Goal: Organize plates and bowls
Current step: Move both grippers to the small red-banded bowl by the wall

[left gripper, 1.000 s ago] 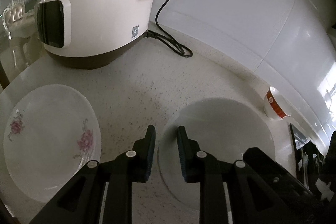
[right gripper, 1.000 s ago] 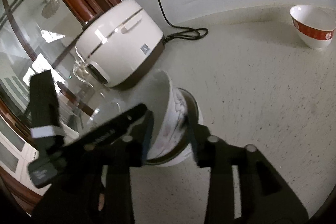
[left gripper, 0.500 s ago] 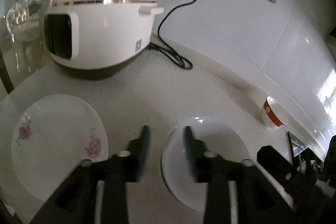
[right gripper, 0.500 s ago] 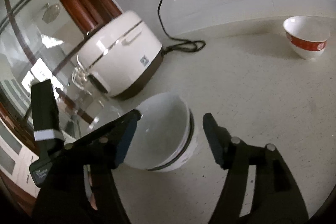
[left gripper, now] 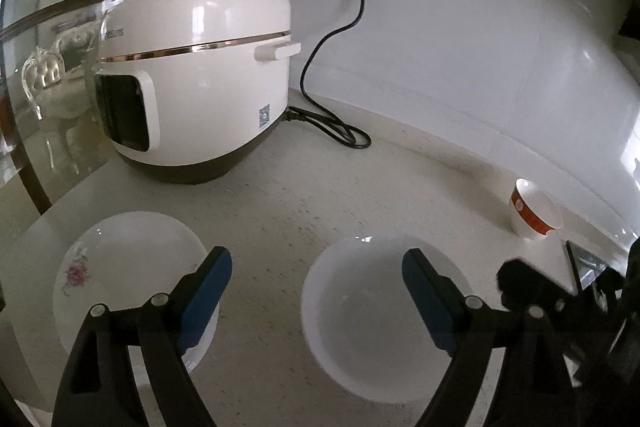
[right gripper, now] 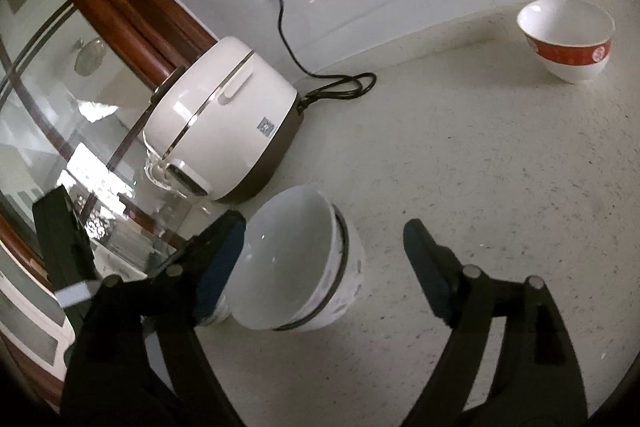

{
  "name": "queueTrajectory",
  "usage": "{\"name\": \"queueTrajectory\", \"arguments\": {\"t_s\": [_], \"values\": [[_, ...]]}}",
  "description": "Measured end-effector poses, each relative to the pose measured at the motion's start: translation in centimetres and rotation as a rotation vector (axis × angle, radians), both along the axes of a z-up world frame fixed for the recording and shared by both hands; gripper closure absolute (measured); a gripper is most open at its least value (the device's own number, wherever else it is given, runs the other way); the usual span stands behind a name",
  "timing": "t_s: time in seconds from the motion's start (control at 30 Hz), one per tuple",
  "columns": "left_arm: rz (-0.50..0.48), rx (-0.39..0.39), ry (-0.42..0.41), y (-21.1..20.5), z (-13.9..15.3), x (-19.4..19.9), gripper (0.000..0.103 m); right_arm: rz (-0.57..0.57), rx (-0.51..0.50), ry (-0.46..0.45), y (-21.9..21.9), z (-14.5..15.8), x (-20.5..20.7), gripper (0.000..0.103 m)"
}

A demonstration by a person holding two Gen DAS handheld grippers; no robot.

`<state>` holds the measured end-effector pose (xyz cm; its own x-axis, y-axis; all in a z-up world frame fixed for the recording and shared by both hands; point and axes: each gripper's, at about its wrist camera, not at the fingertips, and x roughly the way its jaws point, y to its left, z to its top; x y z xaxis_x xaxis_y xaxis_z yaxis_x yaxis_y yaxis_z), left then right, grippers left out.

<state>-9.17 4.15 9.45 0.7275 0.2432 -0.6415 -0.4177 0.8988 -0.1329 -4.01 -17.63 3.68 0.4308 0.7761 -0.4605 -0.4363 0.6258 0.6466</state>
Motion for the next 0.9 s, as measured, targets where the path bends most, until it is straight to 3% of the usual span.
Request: {"name": "queueTrajectory", "arguments": {"t_s": [0.43,0.67,0.9], "values": [[-0.077,0.014,-0.058,-2.6,1.7,0.4,0.015,-0.253,0.082,0.049,-7.0,-0.5,2.7,0.016],[-0.217,0.044,-0.099,-8.0,3.9,3.1,0.015,-0.387,0.125,0.121,-10.9,-1.9,4.3,0.016],[-0.339,0.044,-0.141,-13.6,4.0,7.8,0.015,-0.526,0.085,0.08,-13.2,-1.2,3.9,0.016]]}}
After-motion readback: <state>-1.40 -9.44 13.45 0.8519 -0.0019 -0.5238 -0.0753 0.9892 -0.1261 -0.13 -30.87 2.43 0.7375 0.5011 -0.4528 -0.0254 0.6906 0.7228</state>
